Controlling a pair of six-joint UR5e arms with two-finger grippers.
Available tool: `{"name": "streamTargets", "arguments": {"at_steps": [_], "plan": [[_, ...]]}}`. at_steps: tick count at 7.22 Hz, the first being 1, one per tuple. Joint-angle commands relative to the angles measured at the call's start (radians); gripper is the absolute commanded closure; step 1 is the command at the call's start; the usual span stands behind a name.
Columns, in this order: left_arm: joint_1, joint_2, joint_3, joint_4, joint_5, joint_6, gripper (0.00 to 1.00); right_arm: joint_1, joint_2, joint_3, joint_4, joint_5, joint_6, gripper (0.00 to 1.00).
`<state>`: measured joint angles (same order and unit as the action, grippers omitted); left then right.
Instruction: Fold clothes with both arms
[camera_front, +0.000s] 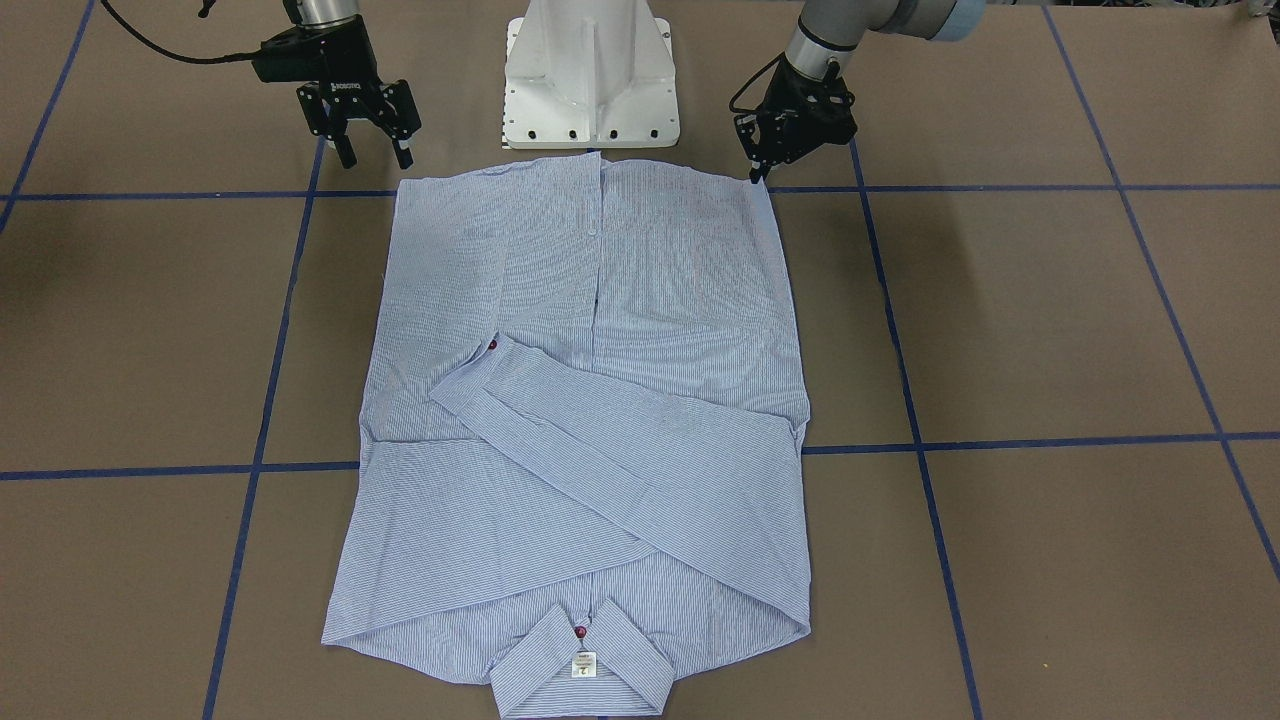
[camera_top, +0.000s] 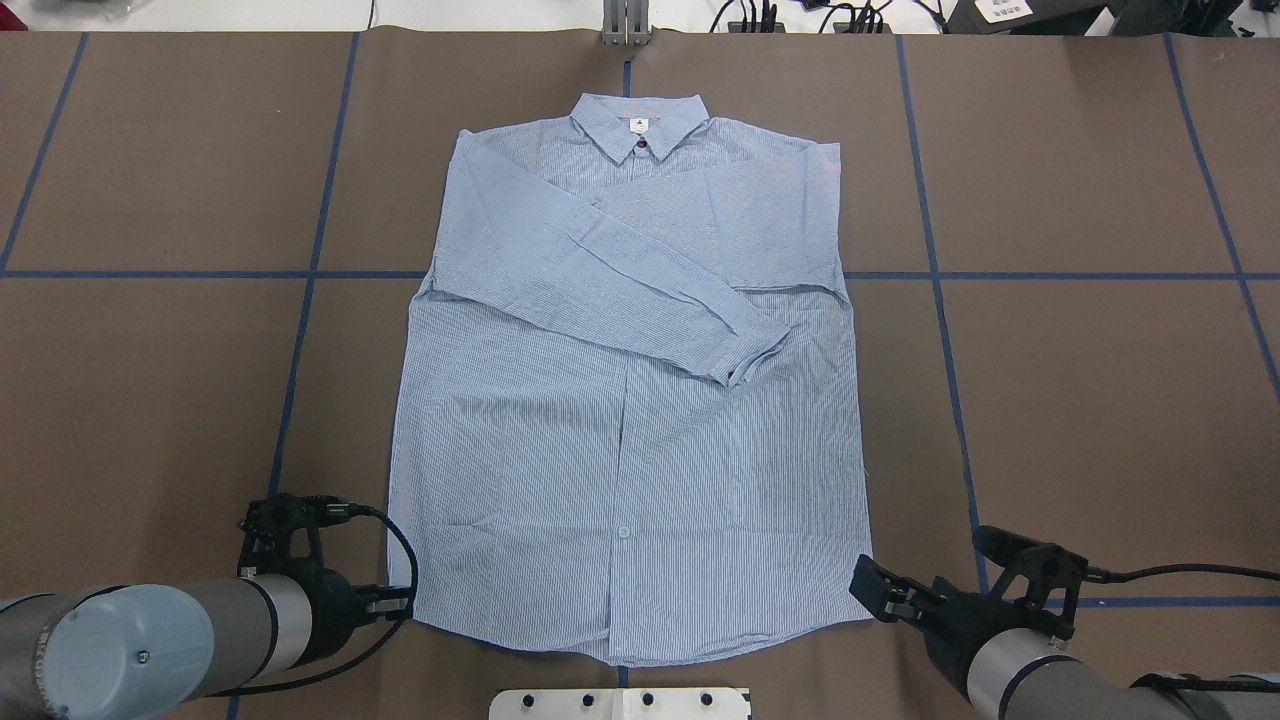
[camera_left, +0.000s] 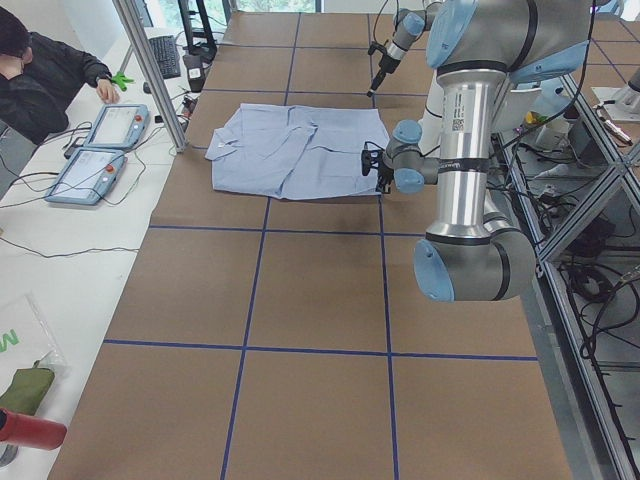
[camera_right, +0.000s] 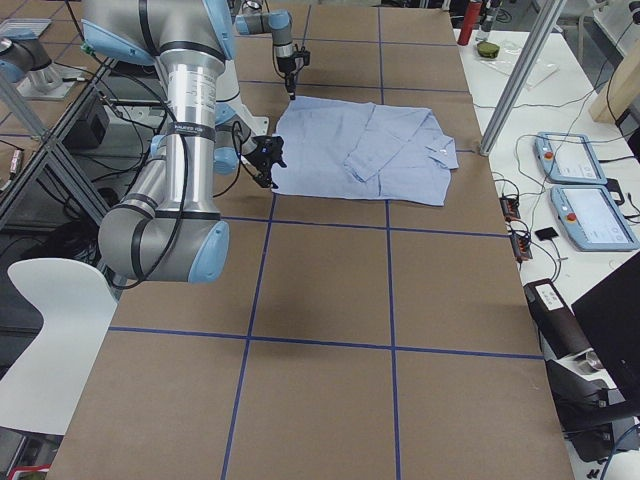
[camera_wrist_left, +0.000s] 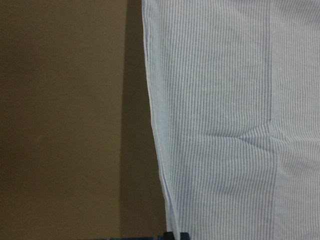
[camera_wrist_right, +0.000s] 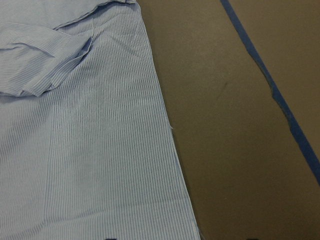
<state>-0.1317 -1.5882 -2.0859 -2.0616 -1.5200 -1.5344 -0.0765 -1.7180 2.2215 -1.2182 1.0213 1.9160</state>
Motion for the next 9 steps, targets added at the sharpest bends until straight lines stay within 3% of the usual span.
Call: {"name": "streamTargets", "arguments": {"at_steps": [1, 3, 6, 9], "plan": [[0.001, -0.003, 0.000, 0.000, 0.000, -0.001, 1.00, -0.011, 0.067, -0.068, -0.007, -0.033, 0.028, 0.21], [0.000, -0.001, 0.000, 0.000, -0.002, -0.004, 1.00, -0.012, 0.073, -0.094, -0.009, -0.035, 0.028, 0.29], [0.000, -0.001, 0.000, -0.002, -0.002, -0.029, 1.00, -0.020, 0.130, -0.097, -0.137, -0.035, 0.035, 0.33], [0.000, 0.001, 0.000, -0.003, -0.002, -0.029, 1.00, -0.042, 0.135, -0.099, -0.194, -0.037, 0.054, 0.37]]}}
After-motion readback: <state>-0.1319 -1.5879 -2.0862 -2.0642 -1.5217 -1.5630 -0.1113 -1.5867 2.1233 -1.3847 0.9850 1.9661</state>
